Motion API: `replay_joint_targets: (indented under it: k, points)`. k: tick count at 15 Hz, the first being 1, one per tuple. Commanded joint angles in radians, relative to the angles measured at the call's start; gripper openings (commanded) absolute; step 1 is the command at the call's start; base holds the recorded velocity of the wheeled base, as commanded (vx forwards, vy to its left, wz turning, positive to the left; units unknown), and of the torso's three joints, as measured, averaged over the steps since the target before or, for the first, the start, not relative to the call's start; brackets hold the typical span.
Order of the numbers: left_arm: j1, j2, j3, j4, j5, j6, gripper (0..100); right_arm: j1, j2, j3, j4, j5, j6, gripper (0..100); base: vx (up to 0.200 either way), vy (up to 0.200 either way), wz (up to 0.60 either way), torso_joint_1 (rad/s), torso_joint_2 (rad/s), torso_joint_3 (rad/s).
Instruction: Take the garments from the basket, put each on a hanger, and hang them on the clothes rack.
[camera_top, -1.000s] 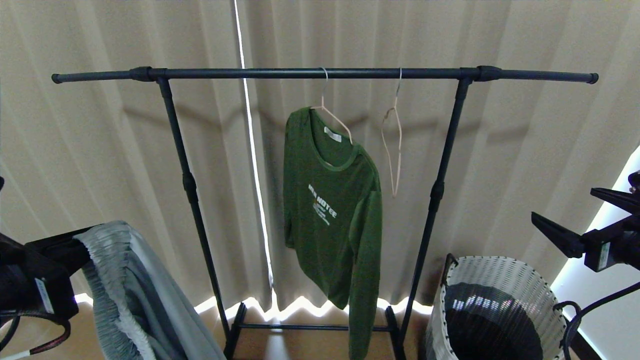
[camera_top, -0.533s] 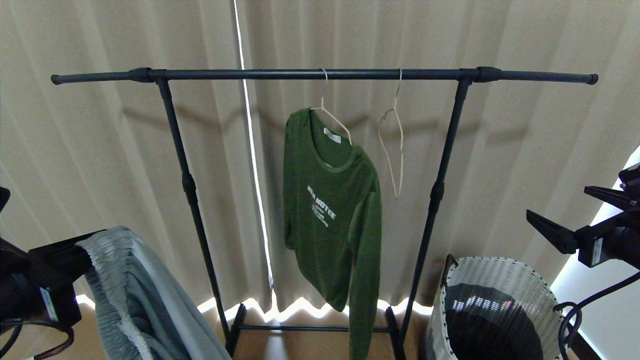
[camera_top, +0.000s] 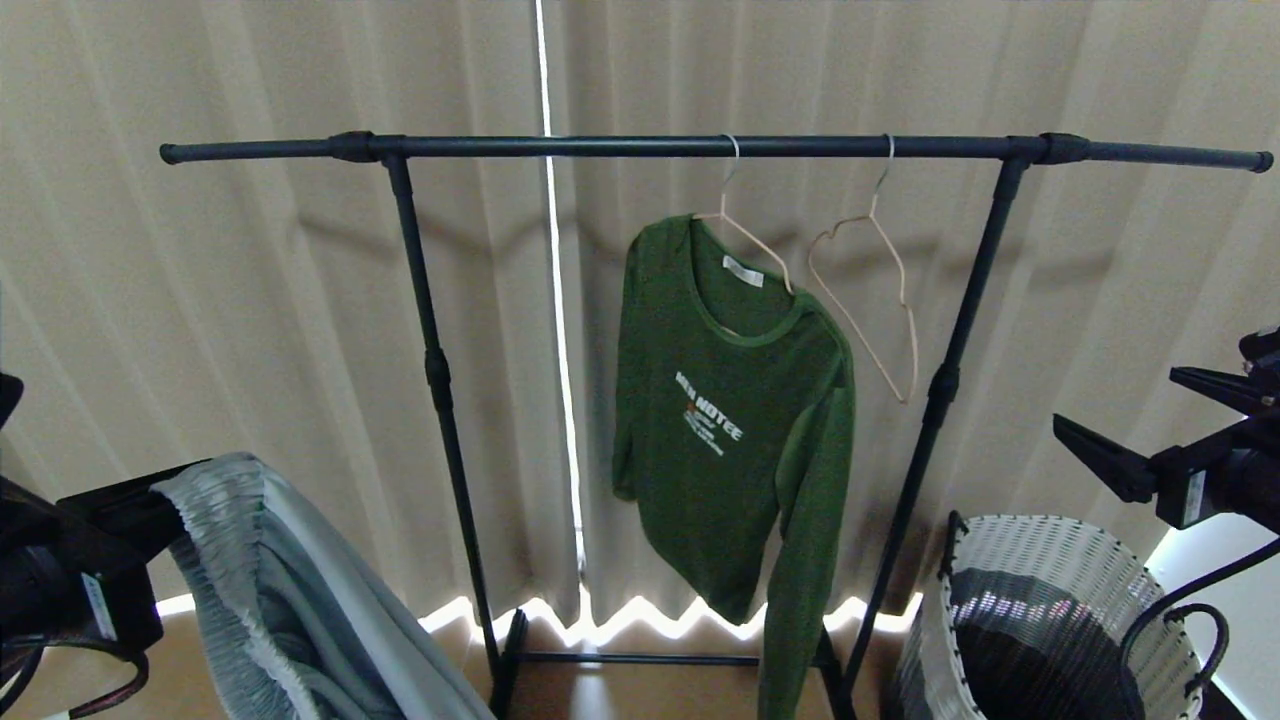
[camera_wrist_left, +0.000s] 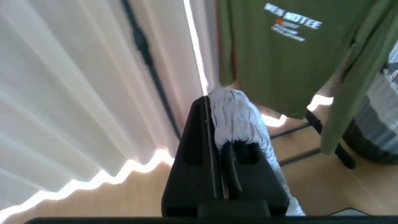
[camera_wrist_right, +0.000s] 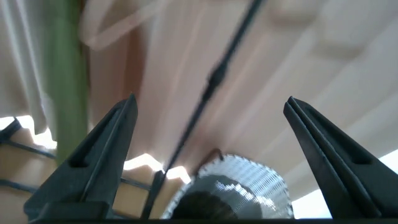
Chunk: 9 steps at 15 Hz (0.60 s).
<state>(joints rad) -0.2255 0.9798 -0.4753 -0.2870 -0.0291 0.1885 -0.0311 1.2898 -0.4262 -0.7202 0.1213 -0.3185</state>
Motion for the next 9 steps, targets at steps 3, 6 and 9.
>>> replay_joint_targets:
  k: [3, 6, 9]
  points:
    - [0.000, -0.001, 0.011, -0.003, 0.000, 0.002, 0, -0.010, 0.009, 0.009, -0.056, -0.003, -0.002, 100, 0.000, 0.000, 0.00, 0.000, 0.00, 0.000]
    - [0.002, -0.001, 0.012, -0.003, 0.002, 0.000, 0, -0.016, 0.008, 0.015, -0.058, -0.003, -0.004, 100, 0.000, 0.000, 0.00, 0.000, 0.00, 0.000]
    - [0.003, -0.001, 0.015, -0.001, 0.003, -0.001, 0, -0.018, 0.009, 0.041, -0.054, -0.006, -0.004, 100, 0.000, 0.000, 0.00, 0.000, 0.00, 0.000]
